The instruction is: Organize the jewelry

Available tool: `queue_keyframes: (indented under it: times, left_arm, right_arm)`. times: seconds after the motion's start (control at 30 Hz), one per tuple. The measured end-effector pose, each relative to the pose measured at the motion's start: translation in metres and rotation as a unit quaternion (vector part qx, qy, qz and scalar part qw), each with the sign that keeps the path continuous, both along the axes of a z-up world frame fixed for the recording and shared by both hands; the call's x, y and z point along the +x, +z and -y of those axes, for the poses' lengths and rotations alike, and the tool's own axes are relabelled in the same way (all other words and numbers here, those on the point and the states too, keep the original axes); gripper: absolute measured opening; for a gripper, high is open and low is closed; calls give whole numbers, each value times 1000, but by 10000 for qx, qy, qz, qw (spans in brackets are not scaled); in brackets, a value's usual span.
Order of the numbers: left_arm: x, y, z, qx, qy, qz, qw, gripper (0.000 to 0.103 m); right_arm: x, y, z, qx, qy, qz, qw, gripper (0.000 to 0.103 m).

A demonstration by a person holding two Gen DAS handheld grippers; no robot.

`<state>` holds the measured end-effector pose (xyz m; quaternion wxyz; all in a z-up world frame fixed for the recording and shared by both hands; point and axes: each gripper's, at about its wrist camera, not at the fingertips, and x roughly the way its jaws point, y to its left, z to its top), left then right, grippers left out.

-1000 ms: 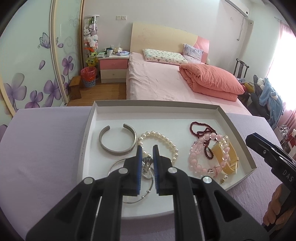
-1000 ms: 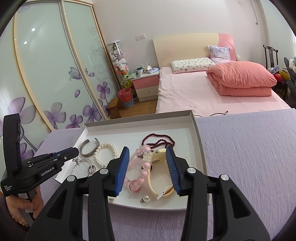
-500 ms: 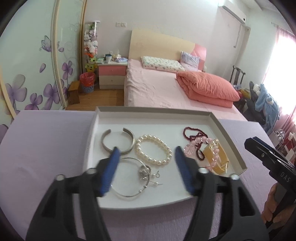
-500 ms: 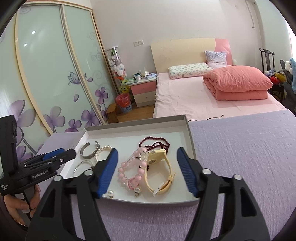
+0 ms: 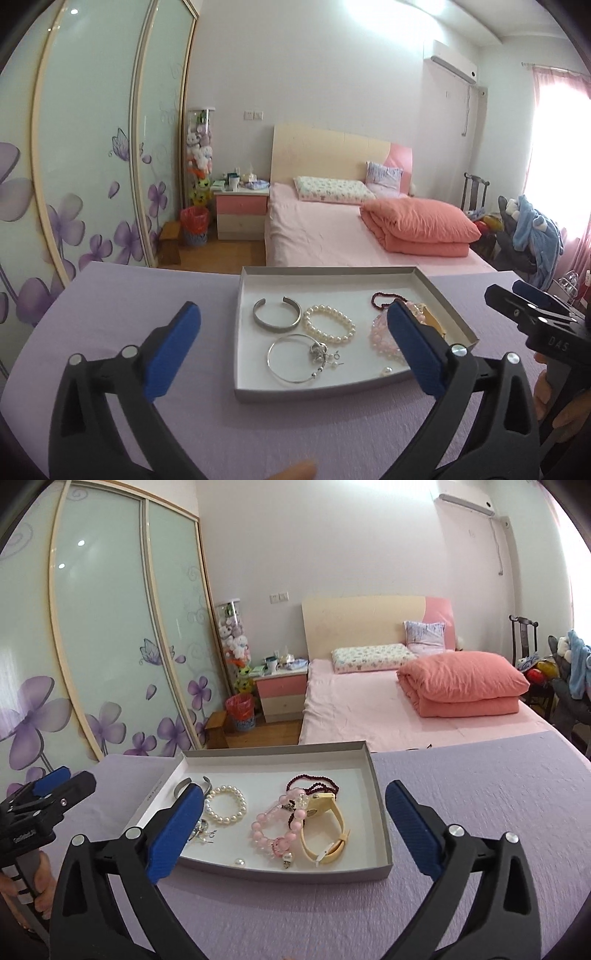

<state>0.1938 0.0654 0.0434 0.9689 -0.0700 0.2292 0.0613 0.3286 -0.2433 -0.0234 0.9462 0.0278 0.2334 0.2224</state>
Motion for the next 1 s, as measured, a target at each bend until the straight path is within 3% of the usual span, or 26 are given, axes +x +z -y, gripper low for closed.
queue_keyframes:
  times: [0.17, 0.33, 0.57, 1.0]
  left_arm:
    - [-18, 1, -6, -247, 38, 32, 9997, 101]
    - [-29, -2, -2, -155, 19, -20, 9999, 101]
    - [-40, -7, -2, -407, -88, -61, 9991, 101]
    - [-49, -15, -4, -432, -157, -122, 9989, 101]
  right_arm:
    - [-10, -2, 1, 128, 121, -133, 9998, 101]
    - [-26, -3, -2, 2, 129, -108, 9999, 101]
    - [-44, -7, -2, -116, -37, -61, 9999, 101]
    - [-55, -18, -9, -311, 27, -60, 9995, 101]
